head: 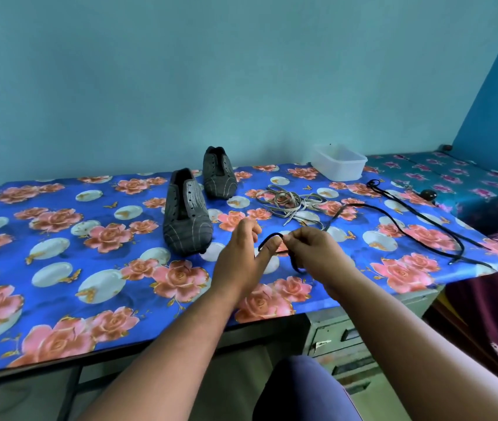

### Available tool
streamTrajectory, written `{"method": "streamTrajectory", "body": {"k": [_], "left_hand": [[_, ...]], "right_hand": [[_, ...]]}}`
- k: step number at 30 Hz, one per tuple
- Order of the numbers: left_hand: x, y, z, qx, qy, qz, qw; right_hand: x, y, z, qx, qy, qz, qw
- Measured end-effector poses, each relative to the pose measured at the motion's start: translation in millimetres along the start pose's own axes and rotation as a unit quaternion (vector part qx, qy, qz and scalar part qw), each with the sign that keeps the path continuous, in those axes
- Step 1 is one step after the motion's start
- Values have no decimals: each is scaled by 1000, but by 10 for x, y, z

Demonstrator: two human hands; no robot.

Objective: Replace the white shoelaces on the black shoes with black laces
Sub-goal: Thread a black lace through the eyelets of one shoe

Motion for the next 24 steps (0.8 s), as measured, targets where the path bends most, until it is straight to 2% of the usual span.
{"method": "streamTrajectory", "body": {"k": [2,3,5,8,12,17,19,20,22,23,24], "left_hand": [[106,-81,-86,-80,-58,-130,987],[149,-118,-137,-117,-79,-193,971],[176,-219,-243,-152,-85,-249,953],[119,-425,-389,-114,-94,-263,953],[-64,-733,-527,-32,-116,-243,962],[-268,-1113,-669,16,-147,-240,959],[-338,-1236,-699,-2,-157,-213,964],[-370,-1275,-704,-17,-160,-194,968],[-398,-1331,-709,-38,-165,-167,971],[-377,-1353,-716,-45,-163,-156,973],[-349,-1373,-726,-54,-152,-140,977]], "right_hand": [[-158,99,-50,-11,43,180,983],[-221,145,-63,-17,55,243,968],[-344,241,-90,-20,64,327,943],[-429,382,-115,-11,67,374,925],[-450,555,-140,-5,67,357,932],[-401,653,-164,-13,57,279,958],[-366,690,-157,-32,28,151,988],[-340,711,-151,-32,-5,41,999],[-315,782,-174,11,-108,-162,981],[-332,818,-214,37,-171,-201,964],[-384,862,-274,29,-227,-201,952]]}}
Point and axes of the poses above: each hand's wrist, its own z-axis towards the middle knuckle, its own y-axis out of the palm, x = y × z, the point moved 3 cm from there along z, towards the middle knuckle
